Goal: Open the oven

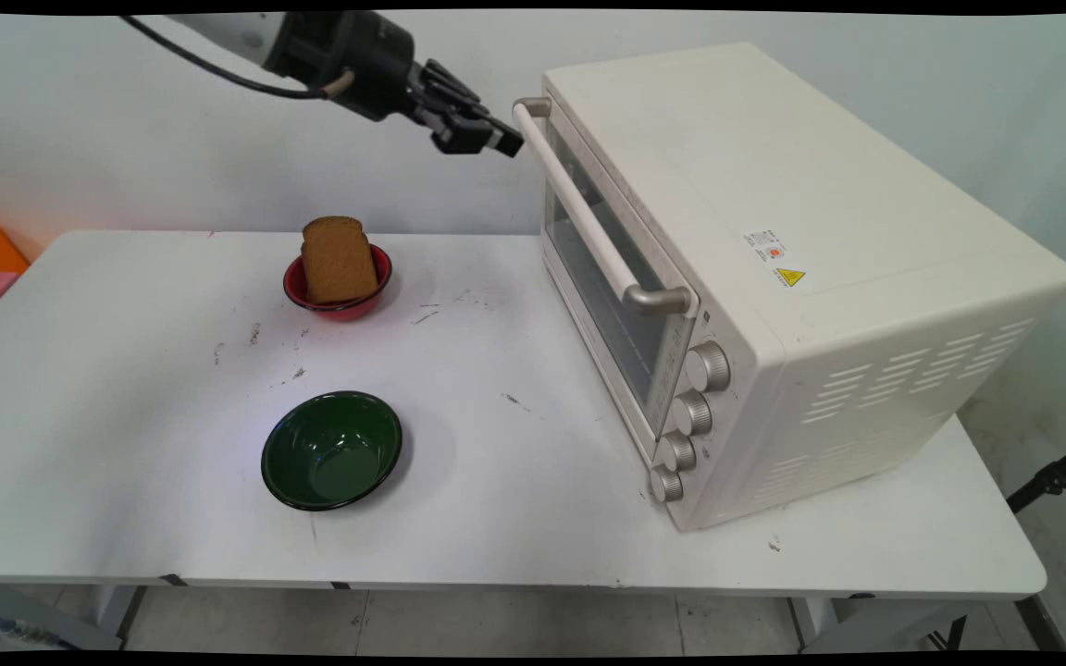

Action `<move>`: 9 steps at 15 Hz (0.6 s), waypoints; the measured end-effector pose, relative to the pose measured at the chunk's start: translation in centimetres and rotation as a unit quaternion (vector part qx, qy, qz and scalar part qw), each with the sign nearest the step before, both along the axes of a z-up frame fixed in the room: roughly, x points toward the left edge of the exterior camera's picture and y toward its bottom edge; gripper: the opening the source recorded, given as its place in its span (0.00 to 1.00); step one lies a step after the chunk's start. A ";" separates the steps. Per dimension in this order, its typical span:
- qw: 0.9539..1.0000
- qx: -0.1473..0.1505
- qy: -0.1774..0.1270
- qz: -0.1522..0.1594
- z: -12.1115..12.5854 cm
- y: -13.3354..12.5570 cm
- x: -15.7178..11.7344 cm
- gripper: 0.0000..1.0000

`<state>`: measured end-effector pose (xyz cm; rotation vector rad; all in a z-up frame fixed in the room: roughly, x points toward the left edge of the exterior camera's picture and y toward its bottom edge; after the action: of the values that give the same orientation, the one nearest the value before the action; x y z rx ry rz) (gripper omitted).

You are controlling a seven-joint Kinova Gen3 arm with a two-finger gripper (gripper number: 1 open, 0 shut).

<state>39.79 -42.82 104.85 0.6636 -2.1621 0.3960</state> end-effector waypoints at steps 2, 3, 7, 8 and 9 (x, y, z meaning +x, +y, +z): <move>1.000 -0.002 0.002 0.004 -0.3 -0.6 -0.7 0.00; 1.000 -0.004 0.002 0.007 -0.5 -0.9 -1.1 0.00; 1.000 -0.008 0.006 0.015 -1.1 -2.0 -2.7 0.00; 1.000 -0.008 0.006 0.016 -1.3 -2.3 -3.1 0.00; 1.000 -0.009 0.006 0.018 -1.5 -2.6 -3.5 0.00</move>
<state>36.33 -45.39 103.33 0.6946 -2.1355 0.4296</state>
